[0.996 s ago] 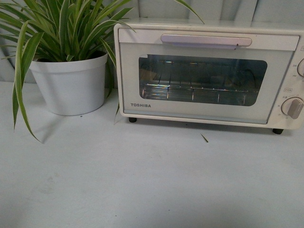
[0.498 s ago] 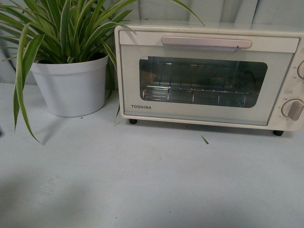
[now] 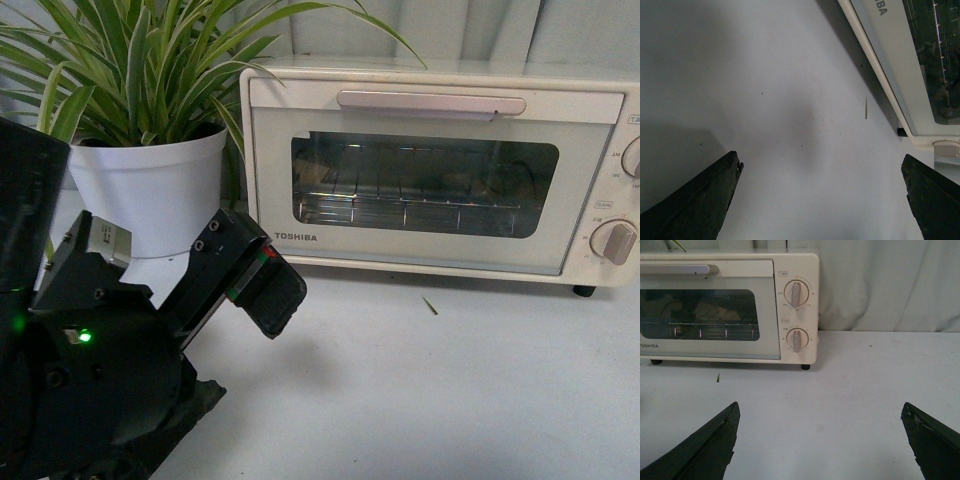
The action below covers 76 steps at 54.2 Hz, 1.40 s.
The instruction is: Open oven
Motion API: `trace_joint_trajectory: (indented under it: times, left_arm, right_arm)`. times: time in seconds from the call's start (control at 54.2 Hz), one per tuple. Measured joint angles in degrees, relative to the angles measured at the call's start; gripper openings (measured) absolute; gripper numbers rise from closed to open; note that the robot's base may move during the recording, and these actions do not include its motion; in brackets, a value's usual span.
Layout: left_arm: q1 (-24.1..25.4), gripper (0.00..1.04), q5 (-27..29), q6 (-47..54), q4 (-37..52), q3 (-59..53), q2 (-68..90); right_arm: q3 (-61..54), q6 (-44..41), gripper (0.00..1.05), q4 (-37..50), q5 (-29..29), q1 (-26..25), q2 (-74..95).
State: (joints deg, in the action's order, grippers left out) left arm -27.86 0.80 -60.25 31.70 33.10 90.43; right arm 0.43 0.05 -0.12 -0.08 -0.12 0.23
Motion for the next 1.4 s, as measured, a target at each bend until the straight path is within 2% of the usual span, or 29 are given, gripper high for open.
trace_joint_trajectory:
  times: [0.314,0.609,0.701,0.811,1.033,1.162,1.402]
  left_arm:
    - [-2.5,0.98,-0.4,-3.6,1.2,5.7,6.9]
    - [-1.2,0.98,0.1,-6.0,4.0,7.5,9.5]
    - [-0.7,0.98,0.3,-6.6,4.1,7.5,9.5]
    - [-0.2,0.98,0.4,-7.4,4.3,7.5,9.5]
    - [0.3,0.98,0.5,-7.8,4.3,7.3,9.5]
    - [0.3,0.98,0.5,-8.0,4.3,7.2,9.5]
    - [0.5,0.98,0.4,-8.2,4.3,7.0,9.4]
  right_arm:
    - [0.0,0.0,0.95,0.0,0.0,0.0,0.0]
    - [0.0,0.0,0.95,0.0,0.0,0.0,0.0]
    - [0.9,4.2,0.95,-2.1,-5.2,-0.3,2.5]
    - [2.8,7.3,0.95,1.5,-4.6,2.2,9.7]
    - [15.3,8.1,0.95,19.0,1.7,9.0,35.0]
    - [27.0,9.1,0.95,19.6,4.6,10.7,50.9]
    - [41.3,9.9,0.95,19.7,9.1,12.1,69.9]
